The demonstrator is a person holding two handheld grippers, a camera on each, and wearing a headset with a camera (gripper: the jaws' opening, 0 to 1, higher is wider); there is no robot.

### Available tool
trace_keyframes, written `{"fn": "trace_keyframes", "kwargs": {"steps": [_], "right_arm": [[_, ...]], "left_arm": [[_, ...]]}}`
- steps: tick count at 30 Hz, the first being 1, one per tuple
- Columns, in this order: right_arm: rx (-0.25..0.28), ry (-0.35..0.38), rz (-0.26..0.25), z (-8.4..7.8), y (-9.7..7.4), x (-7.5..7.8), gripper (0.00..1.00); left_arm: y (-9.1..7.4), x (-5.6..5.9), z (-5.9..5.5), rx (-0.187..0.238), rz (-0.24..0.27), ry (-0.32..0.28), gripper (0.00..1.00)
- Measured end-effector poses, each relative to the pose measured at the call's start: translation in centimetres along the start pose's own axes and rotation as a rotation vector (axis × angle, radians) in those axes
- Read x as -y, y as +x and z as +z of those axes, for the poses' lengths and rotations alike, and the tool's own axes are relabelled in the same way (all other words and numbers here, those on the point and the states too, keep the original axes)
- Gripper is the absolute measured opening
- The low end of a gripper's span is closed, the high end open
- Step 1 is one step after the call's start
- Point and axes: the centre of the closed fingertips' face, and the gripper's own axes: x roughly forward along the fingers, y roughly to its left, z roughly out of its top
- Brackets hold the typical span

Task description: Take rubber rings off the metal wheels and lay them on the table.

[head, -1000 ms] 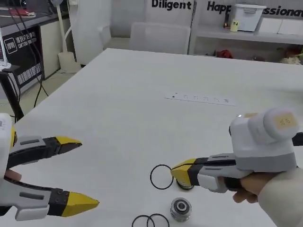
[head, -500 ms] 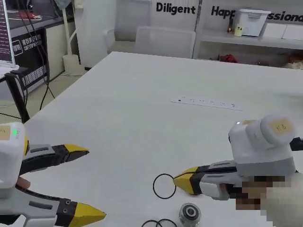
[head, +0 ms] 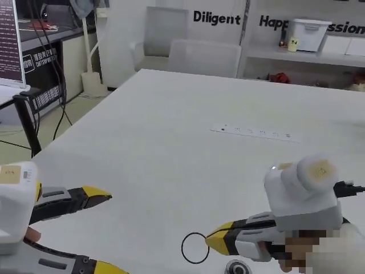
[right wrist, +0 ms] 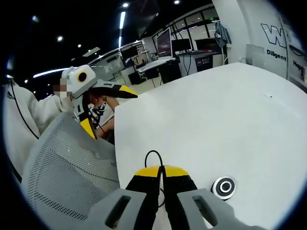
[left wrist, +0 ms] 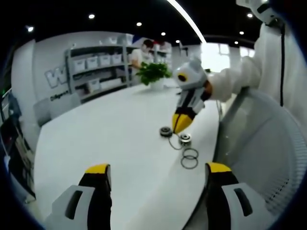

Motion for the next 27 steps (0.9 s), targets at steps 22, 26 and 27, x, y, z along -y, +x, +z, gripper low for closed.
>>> {"fn": "trace_keyframes", "kwargs": {"steps": [22, 26, 27], "right_arm": [[-0.076, -0.007, -0.044, -3.7, 2.4, 0.8, 0.01], [-0.084, -0.014, -0.047, -4.0, 2.5, 0.8, 0.02], [-0.084, -0.018, -0.048, -4.0, 2.5, 0.9, 0.02]], "left_arm": [[0.0, 0.7, -0.3, -0.002, 0.005, -0.005, 0.81], [-0.1, 0.7, -0.3, -0.003, 0.012, -0.006, 0.81], [-0.1, 0.8, -0.3, -0.003, 0.014, -0.005, 0.81]]}}
